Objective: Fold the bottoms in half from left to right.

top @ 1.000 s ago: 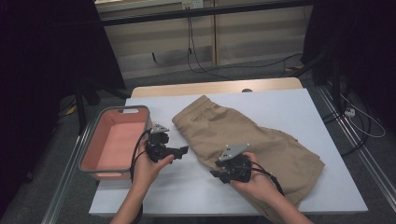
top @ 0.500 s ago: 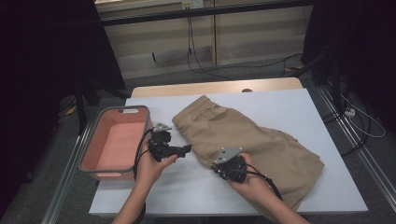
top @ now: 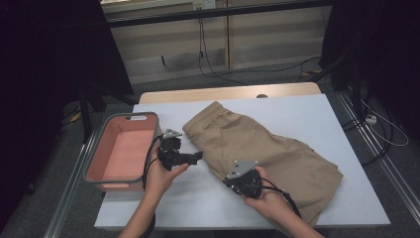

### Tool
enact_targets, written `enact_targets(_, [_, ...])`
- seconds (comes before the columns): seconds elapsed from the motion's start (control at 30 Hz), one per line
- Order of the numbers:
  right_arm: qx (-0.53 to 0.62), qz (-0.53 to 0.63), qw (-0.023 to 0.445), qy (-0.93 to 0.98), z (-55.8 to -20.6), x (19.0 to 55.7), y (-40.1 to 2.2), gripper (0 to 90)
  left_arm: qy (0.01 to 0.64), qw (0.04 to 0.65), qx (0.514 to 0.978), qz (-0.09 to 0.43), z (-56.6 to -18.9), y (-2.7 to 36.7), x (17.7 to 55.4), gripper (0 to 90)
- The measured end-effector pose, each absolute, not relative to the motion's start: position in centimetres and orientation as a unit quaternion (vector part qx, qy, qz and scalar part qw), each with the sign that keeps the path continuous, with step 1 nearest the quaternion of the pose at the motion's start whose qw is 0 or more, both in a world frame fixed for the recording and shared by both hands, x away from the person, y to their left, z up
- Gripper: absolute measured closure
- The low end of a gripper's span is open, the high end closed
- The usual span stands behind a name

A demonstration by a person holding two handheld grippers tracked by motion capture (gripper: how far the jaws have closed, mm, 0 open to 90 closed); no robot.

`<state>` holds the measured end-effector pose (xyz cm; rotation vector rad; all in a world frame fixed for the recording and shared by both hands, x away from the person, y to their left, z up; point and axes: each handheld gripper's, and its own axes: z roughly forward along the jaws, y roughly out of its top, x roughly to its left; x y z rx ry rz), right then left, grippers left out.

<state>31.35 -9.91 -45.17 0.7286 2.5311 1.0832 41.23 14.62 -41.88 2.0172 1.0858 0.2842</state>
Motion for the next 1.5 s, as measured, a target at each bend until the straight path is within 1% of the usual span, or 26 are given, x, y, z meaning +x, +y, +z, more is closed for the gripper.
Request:
enact_targets(0.3, [0.244, 0.378, 0.136, 0.883, -45.2, 30.4, -10.0, 89.6, 0.447, 0.399, 0.792, 0.115, -41.9, 14.7, 41.7, 3.6])
enact_targets(0.43, [0.223, 0.378, 0.12, 0.891, -45.1, 29.7, -10.1, 89.1, 0.451, 0.394, 0.793, 0.113, -41.9, 14.7, 42.0, 3.7])
enact_targets(0.47, [0.229, 0.383, 0.119, 0.887, -45.0, 29.6, -10.2, 86.7, 0.451, 0.394, 0.793, 0.114, -42.0, 14.6, 42.1, 3.7])
enact_targets(0.53, [0.247, 0.399, 0.105, 0.877, -44.9, 29.6, -10.4, 73.2, 0.454, 0.393, 0.791, 0.116, -42.1, 14.5, 42.3, 3.7])
enact_targets(0.57, [0.251, 0.4, 0.106, 0.875, -44.7, 29.6, -10.5, 66.6, 0.457, 0.394, 0.789, 0.113, -42.2, 14.4, 42.5, 3.7])
enact_targets(0.63, [0.257, 0.4, 0.114, 0.872, -44.3, 29.7, -10.7, 58.6, 0.456, 0.391, 0.792, 0.112, -42.3, 14.3, 42.7, 3.7])
enact_targets(0.73, [0.269, 0.405, 0.12, 0.866, -43.9, 29.9, -11.2, 42.8, 0.461, 0.387, 0.79, 0.117, -42.5, 14.2, 43.0, 3.9])
enact_targets(0.77, [0.27, 0.403, 0.126, 0.865, -43.8, 30.0, -11.4, 40.7, 0.462, 0.384, 0.791, 0.116, -42.6, 14.2, 43.2, 4.0])
enact_targets(0.8, [0.27, 0.403, 0.126, 0.865, -43.8, 30.0, -11.4, 40.7, 0.462, 0.384, 0.791, 0.116, -42.6, 14.2, 43.2, 4.2])
enact_targets(0.83, [0.274, 0.407, 0.129, 0.862, -43.6, 30.2, -12.0, 36.3, 0.465, 0.383, 0.79, 0.117, -42.8, 14.2, 43.3, 4.2])
enact_targets(0.93, [0.288, 0.411, 0.135, 0.854, -43.3, 30.6, -12.9, 30.9, 0.471, 0.376, 0.789, 0.118, -43.3, 14.2, 43.8, 5.1])
enact_targets(1.0, [0.297, 0.416, 0.137, 0.849, -43.1, 30.9, -13.4, 25.1, 0.469, 0.374, 0.791, 0.118, -43.5, 14.2, 44.1, 5.4])
enact_targets(1.13, [0.31, 0.416, 0.14, 0.843, -43.1, 31.2, -14.3, 17.8, 0.477, 0.372, 0.788, 0.113, -43.9, 14.0, 44.6, 5.6])
enact_targets(1.27, [0.324, 0.417, 0.147, 0.836, -42.9, 31.4, -15.2, 16.3, 0.47, 0.362, 0.796, 0.116, -44.2, 13.6, 45.0, 5.6])
enact_targets(1.5, [0.335, 0.415, 0.156, 0.832, -43.1, 31.6, -15.8, 15.7, 0.481, 0.355, 0.794, 0.112, -45.1, 13.0, 46.0, 5.6])
